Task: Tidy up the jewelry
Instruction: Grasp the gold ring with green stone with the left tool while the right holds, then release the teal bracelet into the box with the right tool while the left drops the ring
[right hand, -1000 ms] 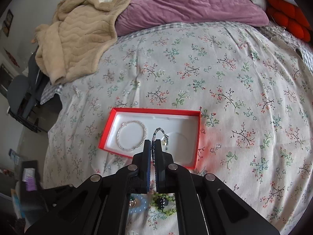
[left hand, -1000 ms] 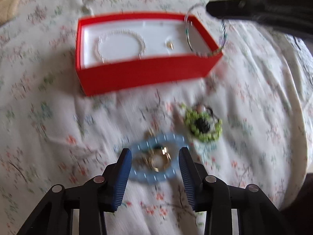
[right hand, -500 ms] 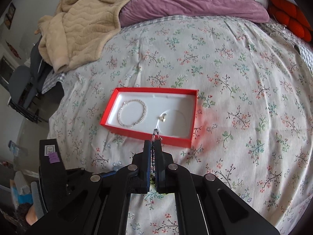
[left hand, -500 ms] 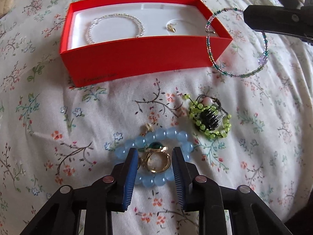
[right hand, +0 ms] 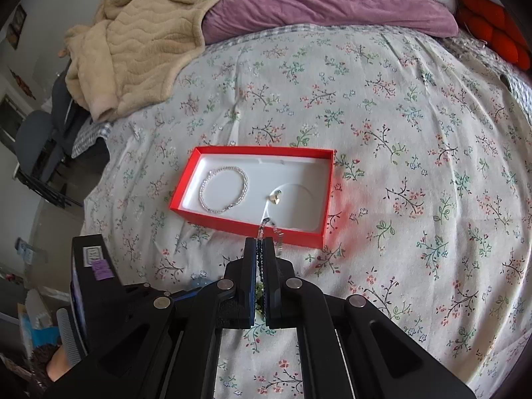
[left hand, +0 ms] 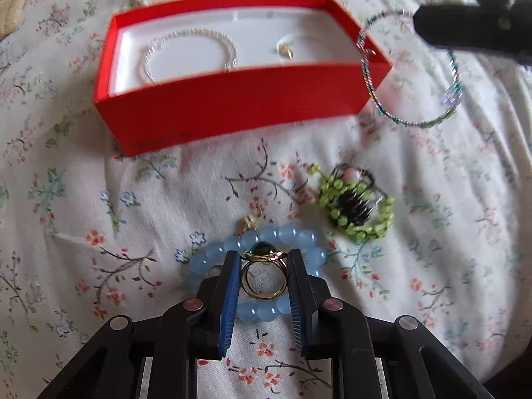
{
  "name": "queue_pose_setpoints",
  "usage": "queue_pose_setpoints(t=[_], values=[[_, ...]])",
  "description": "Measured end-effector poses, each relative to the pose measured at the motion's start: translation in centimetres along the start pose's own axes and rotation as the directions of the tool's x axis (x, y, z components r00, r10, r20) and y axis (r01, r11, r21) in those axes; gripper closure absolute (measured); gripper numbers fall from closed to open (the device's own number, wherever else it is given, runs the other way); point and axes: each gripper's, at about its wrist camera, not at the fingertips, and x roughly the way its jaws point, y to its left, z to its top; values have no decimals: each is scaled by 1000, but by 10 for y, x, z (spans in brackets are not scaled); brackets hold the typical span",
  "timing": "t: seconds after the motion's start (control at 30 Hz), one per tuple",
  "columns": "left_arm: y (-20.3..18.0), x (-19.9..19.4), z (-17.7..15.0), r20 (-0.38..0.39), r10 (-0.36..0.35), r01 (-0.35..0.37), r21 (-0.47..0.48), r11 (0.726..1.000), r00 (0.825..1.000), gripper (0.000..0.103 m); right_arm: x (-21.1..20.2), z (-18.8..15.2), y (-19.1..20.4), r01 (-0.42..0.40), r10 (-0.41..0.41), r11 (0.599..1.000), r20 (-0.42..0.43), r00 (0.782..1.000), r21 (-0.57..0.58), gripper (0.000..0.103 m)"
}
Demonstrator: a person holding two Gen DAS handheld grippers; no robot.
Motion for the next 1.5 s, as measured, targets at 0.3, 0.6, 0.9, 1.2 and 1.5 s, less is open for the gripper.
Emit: queue_pose_setpoints(t=[0.3,0.6,0.9,1.2,1.5], values=[[13,-37,8,105,-21,25,-40,999,994,81,-2,4,2,-5,5,1000,10,1000,4,100],[37,-59,36,226,-42,77,-144,987,973,81,-3,19,12,-24,25,1000,46,999,-13,100],[57,-39,67,291,-7,74,-220,973,957,81,23,42,20,-60,60,998,61,996,-1,100],[61,-9,79,247,61,2,-245,970,967,80,60,46,3,-46,46,997,10,999,64,100],[55,-12,79,238,81,-27,-223,975,968,78,57,46,-23,21,-20,996,-7,1000,90,93]])
